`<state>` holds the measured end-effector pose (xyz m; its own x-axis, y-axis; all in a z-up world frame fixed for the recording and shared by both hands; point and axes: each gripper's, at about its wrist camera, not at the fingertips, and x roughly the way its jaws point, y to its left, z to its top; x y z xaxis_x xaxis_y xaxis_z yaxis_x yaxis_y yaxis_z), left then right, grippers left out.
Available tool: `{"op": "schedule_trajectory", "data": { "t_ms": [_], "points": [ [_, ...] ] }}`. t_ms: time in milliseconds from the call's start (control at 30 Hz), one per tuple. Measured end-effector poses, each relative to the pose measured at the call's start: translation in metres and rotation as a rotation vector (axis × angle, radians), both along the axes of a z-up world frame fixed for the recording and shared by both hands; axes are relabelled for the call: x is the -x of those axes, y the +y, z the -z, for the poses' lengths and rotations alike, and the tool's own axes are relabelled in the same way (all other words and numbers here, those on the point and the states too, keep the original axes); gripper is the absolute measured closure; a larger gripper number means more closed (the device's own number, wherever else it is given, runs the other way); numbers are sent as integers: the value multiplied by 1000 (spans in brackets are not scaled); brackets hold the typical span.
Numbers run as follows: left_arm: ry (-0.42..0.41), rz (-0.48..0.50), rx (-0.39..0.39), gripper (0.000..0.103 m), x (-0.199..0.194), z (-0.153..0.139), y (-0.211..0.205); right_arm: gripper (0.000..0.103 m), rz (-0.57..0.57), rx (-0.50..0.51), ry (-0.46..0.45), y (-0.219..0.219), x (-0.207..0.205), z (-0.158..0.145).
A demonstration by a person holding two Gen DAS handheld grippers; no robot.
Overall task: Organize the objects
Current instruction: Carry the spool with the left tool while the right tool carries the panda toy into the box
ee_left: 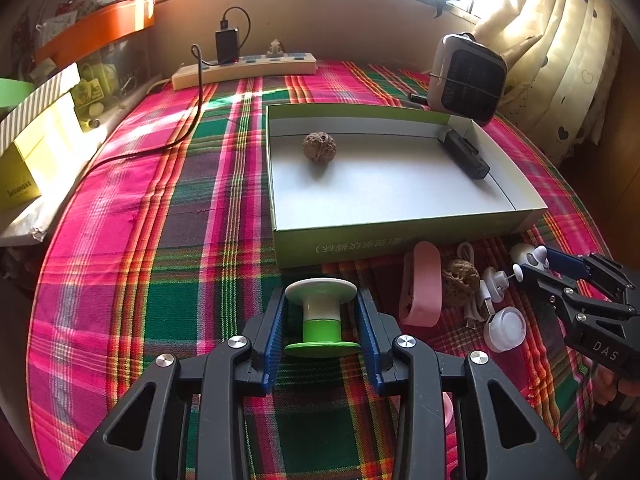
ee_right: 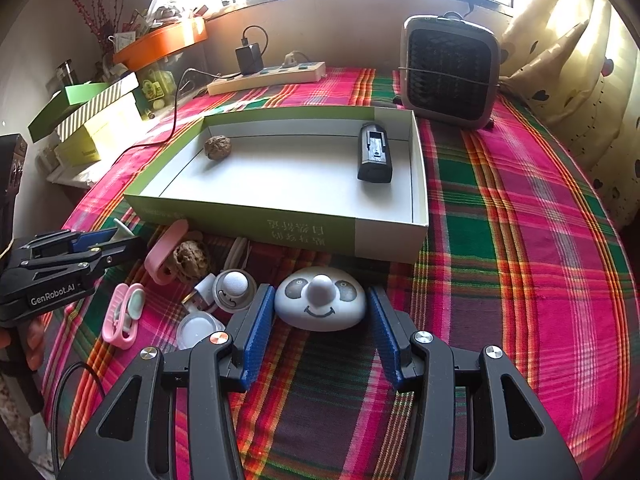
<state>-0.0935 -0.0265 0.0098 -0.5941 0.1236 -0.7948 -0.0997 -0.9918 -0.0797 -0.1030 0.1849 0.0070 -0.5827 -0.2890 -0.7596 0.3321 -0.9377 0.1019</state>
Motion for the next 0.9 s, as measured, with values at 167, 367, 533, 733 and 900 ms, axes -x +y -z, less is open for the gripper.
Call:
{"op": "schedule_trajectory", "data": {
  "t_ms": [167,367,533,733,900],
  "points": [
    [15,5,1,71,-3,-6,1,55,-1,8,9,1,-2,-4],
    [29,9,-1,71,-6,-12,2,55,-2,9,21,2,-4,-8],
    [56,16,-5,71,-9,-21,5,54,-8,17,31,1,-7,-13],
    [83,38,-4,71,-9,-32,10,54,-14,33,50,2,-7,-22],
    [90,48,-8,71,-4,-36,13,54,-16,31,70,4,-4,-30]
  ]
}}
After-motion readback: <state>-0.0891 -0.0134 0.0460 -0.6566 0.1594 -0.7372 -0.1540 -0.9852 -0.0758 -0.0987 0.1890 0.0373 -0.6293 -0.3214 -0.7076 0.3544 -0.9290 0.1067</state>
